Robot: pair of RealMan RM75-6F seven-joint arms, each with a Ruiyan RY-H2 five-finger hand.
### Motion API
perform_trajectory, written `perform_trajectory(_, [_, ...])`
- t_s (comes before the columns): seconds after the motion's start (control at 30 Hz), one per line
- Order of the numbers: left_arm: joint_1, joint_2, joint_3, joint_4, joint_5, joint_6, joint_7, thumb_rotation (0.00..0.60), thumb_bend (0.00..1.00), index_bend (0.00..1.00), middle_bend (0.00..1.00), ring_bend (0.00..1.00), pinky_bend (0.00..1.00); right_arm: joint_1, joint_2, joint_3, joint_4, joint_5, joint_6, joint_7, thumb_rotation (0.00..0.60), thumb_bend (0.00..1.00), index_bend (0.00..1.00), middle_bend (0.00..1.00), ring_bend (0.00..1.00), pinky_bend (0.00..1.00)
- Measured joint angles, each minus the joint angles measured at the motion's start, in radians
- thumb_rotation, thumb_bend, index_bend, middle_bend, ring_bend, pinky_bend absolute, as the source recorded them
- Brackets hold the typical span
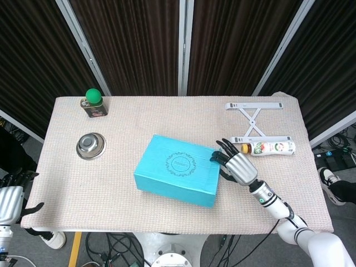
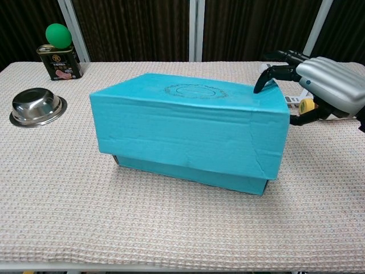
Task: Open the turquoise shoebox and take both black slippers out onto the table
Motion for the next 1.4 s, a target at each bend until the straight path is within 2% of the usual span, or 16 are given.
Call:
perform_trajectory(0.17, [-0.003, 0.002, -0.002, -0.001, -0.001, -0.004, 0.0, 0.6, 0.0, 0.25, 0.21, 0.08, 0.15, 0.001, 0.016, 0.022, -0.089, 0.074, -0.054, 0.185, 0.6, 0.52, 0.48, 0.4, 0.0, 0.0])
perform_trajectory(0.43, [-0.01, 0.002, -0.003, 0.0, -0.008, -0.019, -0.004, 0.6, 0.0, 0.25, 0.21, 0.08, 0.15, 0.013, 0.113, 0.12, -0.399, 0.283, -0.263, 0.478, 0.6, 0.45, 0.47, 0.4, 0.0, 0.0])
perform_trajectory(0.53, [-0.012, 0.003, -0.004, 0.0, -0.007, -0.02, -0.006, 0.6, 0.0, 0.25, 0.21, 0.08, 0.15, 0.022, 0.159, 0.164, -0.502, 0.367, -0.366, 0.574, 0.6, 0.43, 0.42, 0.4, 0.0, 0.0])
perform_trajectory(0.63, [-0.013, 0.004, -0.005, 0.003, -0.005, -0.019, -0.009, 0.6, 0.0, 0.25, 0.21, 0.08, 0.15, 0.034, 0.201, 0.209, -0.576, 0.456, -0.474, 0.623, 0.6, 0.39, 0.26, 0.34, 0.0, 0.0])
perform_trajectory(0.7, [-0.013, 0.004, -0.004, 0.006, -0.005, -0.02, -0.013, 0.6, 0.0, 0.25, 0.21, 0.08, 0.15, 0.044, 0.222, 0.243, -0.614, 0.519, -0.532, 0.633, 0.6, 0.37, 0.13, 0.27, 0.0, 0.0])
perform_trajectory(0.77, [-0.014, 0.005, -0.005, 0.008, -0.005, -0.022, -0.016, 0.6, 0.0, 0.25, 0.21, 0.08, 0.15, 0.052, 0.232, 0.276, -0.637, 0.568, -0.566, 0.635, 0.6, 0.36, 0.04, 0.21, 0.0, 0.0])
perform_trajectory(0.83, [-0.016, 0.006, -0.006, 0.008, -0.005, -0.025, -0.019, 0.6, 0.0, 0.25, 0.21, 0.08, 0.15, 0.061, 0.234, 0.312, -0.65, 0.614, -0.586, 0.628, 0.6, 0.36, 0.0, 0.12, 0.0, 0.0])
perform_trajectory(0.93, [-0.019, 0.006, -0.006, 0.009, -0.005, -0.027, -0.02, 0.6, 0.0, 0.25, 0.21, 0.08, 0.15, 0.066, 0.222, 0.34, -0.653, 0.645, -0.581, 0.59, 0.6, 0.34, 0.0, 0.0, 0.0, 0.0])
perform_trajectory(1.07, [-0.02, 0.007, -0.006, 0.012, -0.002, -0.028, -0.024, 0.6, 0.0, 0.25, 0.21, 0.08, 0.15, 0.063, 0.192, 0.365, -0.648, 0.666, -0.514, 0.511, 0.6, 0.29, 0.0, 0.0, 0.0, 0.0])
perform_trajectory(1.23, [-0.024, 0.007, -0.008, 0.018, 0.003, -0.028, -0.031, 0.6, 0.0, 0.25, 0.21, 0.08, 0.15, 0.049, 0.153, 0.388, -0.633, 0.671, -0.368, 0.359, 0.6, 0.28, 0.0, 0.0, 0.0, 0.0])
perform_trajectory(1.33, [-0.027, 0.007, -0.009, 0.024, 0.005, -0.03, -0.038, 0.6, 0.0, 0.25, 0.21, 0.08, 0.15, 0.034, 0.153, 0.376, -0.628, 0.628, -0.282, 0.272, 0.6, 0.25, 0.0, 0.0, 0.0, 0.0])
perform_trajectory(1.4, [-0.029, 0.006, -0.009, 0.026, 0.005, -0.033, -0.04, 0.6, 0.0, 0.25, 0.21, 0.08, 0.15, 0.021, 0.173, 0.347, -0.635, 0.568, -0.249, 0.236, 0.6, 0.19, 0.0, 0.0, 0.0, 0.0])
